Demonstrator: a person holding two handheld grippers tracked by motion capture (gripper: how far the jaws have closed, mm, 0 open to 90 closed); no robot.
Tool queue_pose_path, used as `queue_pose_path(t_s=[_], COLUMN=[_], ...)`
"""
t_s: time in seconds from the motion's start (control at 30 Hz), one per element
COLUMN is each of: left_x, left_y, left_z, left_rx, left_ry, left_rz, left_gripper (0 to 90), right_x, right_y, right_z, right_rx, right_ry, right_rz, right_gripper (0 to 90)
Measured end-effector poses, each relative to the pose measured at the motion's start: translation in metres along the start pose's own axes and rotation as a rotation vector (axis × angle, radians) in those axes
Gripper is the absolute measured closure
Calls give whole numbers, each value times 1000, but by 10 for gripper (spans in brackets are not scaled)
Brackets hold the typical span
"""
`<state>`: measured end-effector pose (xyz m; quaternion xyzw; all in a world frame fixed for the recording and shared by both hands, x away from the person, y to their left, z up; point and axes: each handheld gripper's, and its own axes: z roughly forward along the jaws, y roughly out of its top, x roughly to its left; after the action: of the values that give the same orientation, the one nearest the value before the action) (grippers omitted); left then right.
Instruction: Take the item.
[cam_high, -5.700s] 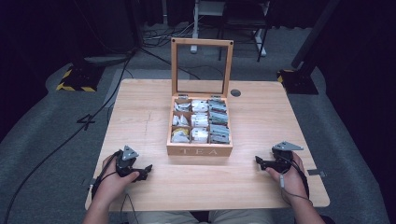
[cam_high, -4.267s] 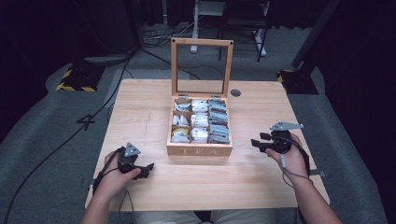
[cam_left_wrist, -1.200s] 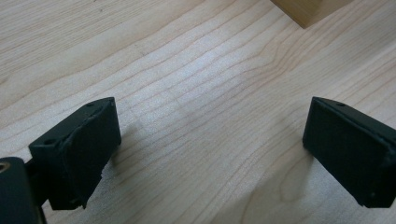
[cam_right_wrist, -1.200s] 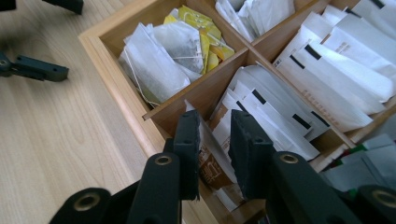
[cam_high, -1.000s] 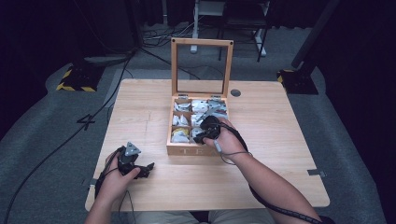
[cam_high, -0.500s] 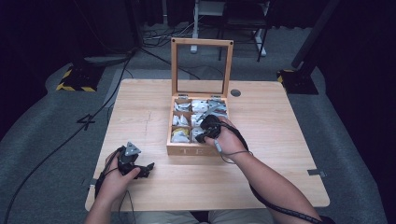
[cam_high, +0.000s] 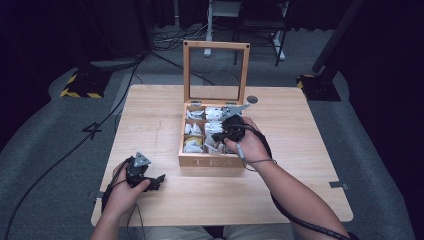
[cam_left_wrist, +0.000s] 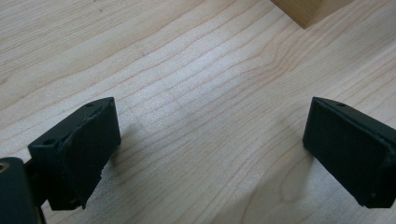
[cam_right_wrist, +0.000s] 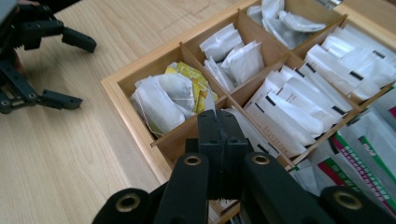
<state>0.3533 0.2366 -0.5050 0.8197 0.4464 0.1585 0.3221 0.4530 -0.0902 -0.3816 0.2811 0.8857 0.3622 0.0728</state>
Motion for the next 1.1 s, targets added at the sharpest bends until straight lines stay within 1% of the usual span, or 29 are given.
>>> queue_pose_path(t_s=[0.03, 0.1, 0.17, 0.2, 0.23, 0.27, 0.33, 0.37, 0.4, 0.43, 0.5, 0.53, 0.63, 0.67, 0.73, 0.77, 0.8, 0.83, 0.87, 0.93, 0.97, 1.1], left_x=[0, 1, 1, 2, 2, 2, 3, 3, 3, 3, 3, 3, 4, 4, 4, 4, 4, 4, 4, 4, 4, 5], left_y=[0, 0, 1, 1, 1, 2, 3, 3, 3, 3, 4, 4, 5, 5, 6, 6, 6, 6, 6, 7, 7, 7], left_z=[0, 0, 1, 1, 1, 2, 2, 2, 4, 4, 4, 4, 5, 5, 5, 5, 6, 6, 6, 7, 7, 7], left_rx=[0, -1, 2, 2, 2, 2, 10, 10, 4, 4, 10, 10, 11, 12, 13, 13, 9, 9, 9, 9, 8, 9], left_ry=[0, -1, -3, -7, -7, -8, -8, -8, -5, -5, -6, -6, -6, -6, -5, -5, -3, -3, -2, -2, -3, -4], left_rz=[0, 6, 7, 13, 13, 10, 14, 14, 13, 13, 11, 11, 10, 11, 12, 12, 9, 9, 6, 4, 3, 3], left_gripper=[45, 41, 38, 33, 32, 30, 24, 20, 16, 12, 6, 5, 5, 5, 4, 4, 4, 4, 4, 4, 4, 4], right_x=[0, 0, -1, -1, -1, -2, -3, -3, -5, -5, -8, -8, -12, -14, -17, -17, -21, -21, -26, -28, -32, -38], right_y=[0, 1, 1, 1, 1, 1, 1, 1, 0, 0, -1, -1, -3, -5, -7, -7, -10, -10, -12, -12, -13, -15], right_z=[0, -8, -11, -17, -17, -24, -30, -30, -36, -36, -45, -45, -55, -61, -69, -69, -76, -76, -83, -86, -93, -101], right_rx=[0, -30, -39, -57, -57, -75, -88, -88, -100, -100, -117, -117, -133, -143, -154, -154, -163, -163, -170, -172, -172, -169], right_ry=[0, -8, -8, -11, -11, -16, -19, -19, -26, -26, -35, -35, -45, -55, -65, -65, -76, -76, -90, -97, -117, -136], right_rz=[0, 1, 0, 2, 2, 7, 9, 9, 14, 14, 20, 20, 29, 33, 41, 41, 50, 50, 61, 61, 62, 68], right_gripper=[900, 900, 900, 900, 900, 900, 900, 900, 900, 900, 900, 900, 900, 900, 900, 900, 900, 900, 900, 900, 900, 900])
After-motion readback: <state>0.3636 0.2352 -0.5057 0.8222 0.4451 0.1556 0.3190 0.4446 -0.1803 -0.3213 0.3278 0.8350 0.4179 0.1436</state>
